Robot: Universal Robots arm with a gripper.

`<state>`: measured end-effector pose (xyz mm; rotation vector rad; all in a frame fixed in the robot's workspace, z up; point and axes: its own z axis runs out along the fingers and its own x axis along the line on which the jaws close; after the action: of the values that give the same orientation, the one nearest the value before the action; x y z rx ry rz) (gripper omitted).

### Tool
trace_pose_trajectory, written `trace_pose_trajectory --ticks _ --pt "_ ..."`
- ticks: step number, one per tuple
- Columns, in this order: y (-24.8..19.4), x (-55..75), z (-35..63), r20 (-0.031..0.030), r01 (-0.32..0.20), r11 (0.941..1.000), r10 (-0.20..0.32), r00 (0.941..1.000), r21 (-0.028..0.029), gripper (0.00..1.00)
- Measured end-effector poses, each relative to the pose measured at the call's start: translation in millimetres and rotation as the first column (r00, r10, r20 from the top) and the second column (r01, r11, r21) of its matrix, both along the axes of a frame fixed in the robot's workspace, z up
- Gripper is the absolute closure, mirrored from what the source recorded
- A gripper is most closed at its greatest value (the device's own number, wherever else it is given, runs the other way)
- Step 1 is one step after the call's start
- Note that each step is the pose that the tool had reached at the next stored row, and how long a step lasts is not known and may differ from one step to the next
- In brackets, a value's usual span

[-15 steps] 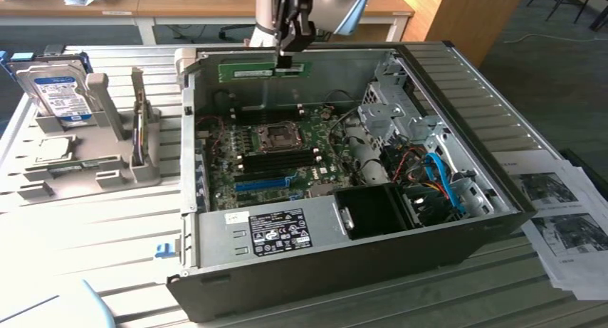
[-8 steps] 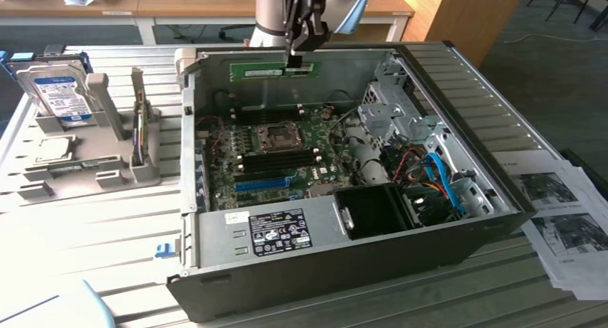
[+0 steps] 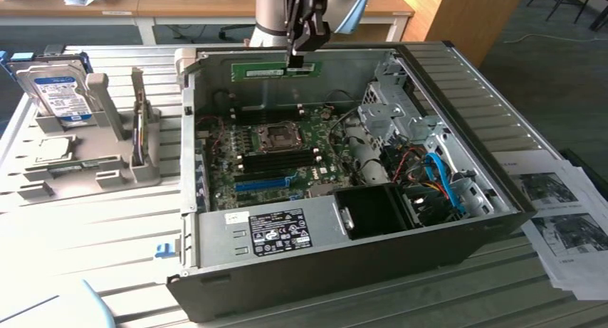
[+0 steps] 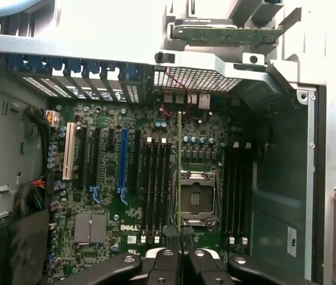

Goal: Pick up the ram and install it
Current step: 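Pick up the ram and move it above insertion slot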

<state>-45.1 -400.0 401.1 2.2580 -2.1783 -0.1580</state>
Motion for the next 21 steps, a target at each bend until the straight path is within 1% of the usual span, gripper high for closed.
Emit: trace_pose_trajectory --ticks 3,5,9,14,18,21 --pt "0.0 -0.9 0.0 0.0047 -0.002 1.0000 0.002 1.0000 -0.0001 0.89" --pt "0.0 -1.3 0.0 0.0065 -0.003 1.0000 0.003 1.0000 0.0000 0.89" --pt "-0.1 -0.6 0.1 0.0066 -0.003 1.0000 0.003 1.0000 -0.0001 0.89" --pt "-0.1 5.4 0.0 0.0066 -0.003 1.0000 0.003 1.0000 -0.0001 0.89" --pt "0.0 5.5 -0.2 0.0066 -0.003 1.0000 0.003 1.0000 0.0001 0.89" --pt "0.0 5.5 -2.5 0.0070 -0.003 1.0000 0.003 1.0000 -0.0002 0.89"
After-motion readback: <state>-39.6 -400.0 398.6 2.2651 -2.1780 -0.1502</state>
